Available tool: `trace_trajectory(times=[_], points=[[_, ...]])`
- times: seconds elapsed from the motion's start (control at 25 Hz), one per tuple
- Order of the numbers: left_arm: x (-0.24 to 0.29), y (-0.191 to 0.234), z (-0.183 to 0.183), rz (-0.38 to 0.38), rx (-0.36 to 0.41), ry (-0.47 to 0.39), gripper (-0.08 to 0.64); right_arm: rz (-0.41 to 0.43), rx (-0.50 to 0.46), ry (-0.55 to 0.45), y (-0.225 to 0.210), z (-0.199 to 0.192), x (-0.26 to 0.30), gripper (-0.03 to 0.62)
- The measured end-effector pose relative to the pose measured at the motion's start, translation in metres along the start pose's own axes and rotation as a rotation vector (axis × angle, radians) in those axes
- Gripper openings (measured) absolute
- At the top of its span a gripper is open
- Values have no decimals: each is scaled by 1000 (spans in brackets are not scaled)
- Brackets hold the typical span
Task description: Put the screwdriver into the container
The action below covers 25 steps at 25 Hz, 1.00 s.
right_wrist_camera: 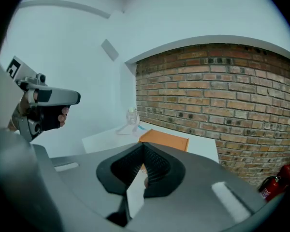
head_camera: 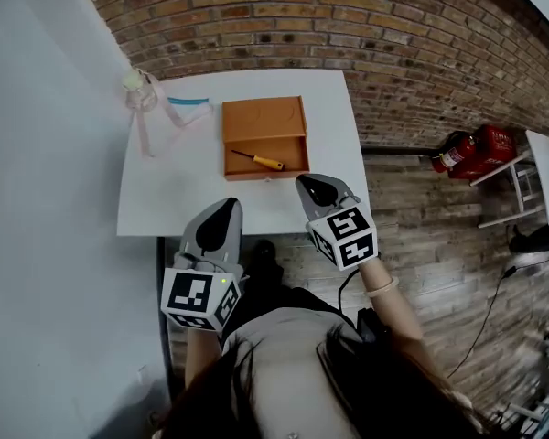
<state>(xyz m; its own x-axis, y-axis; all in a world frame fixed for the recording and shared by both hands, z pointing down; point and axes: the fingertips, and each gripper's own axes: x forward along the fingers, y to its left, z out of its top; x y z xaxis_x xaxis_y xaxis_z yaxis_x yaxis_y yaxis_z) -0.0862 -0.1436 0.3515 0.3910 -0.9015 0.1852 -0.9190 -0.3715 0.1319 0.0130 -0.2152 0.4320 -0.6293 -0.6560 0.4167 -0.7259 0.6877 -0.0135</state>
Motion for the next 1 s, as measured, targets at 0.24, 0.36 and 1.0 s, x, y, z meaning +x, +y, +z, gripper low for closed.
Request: trace_trajectory(times=[0.24,0.36,1.0], points=[[-17,-20,-3,0,5,-9,0,-14,8,-57,10,5,-33,5],[-24,-28,-6,3,7,-11,0,-35,36,-92,10,7,-46,5],[-55,-62,-11,-14,33,-26,0,-103,71,-247,24,19,-108,5]])
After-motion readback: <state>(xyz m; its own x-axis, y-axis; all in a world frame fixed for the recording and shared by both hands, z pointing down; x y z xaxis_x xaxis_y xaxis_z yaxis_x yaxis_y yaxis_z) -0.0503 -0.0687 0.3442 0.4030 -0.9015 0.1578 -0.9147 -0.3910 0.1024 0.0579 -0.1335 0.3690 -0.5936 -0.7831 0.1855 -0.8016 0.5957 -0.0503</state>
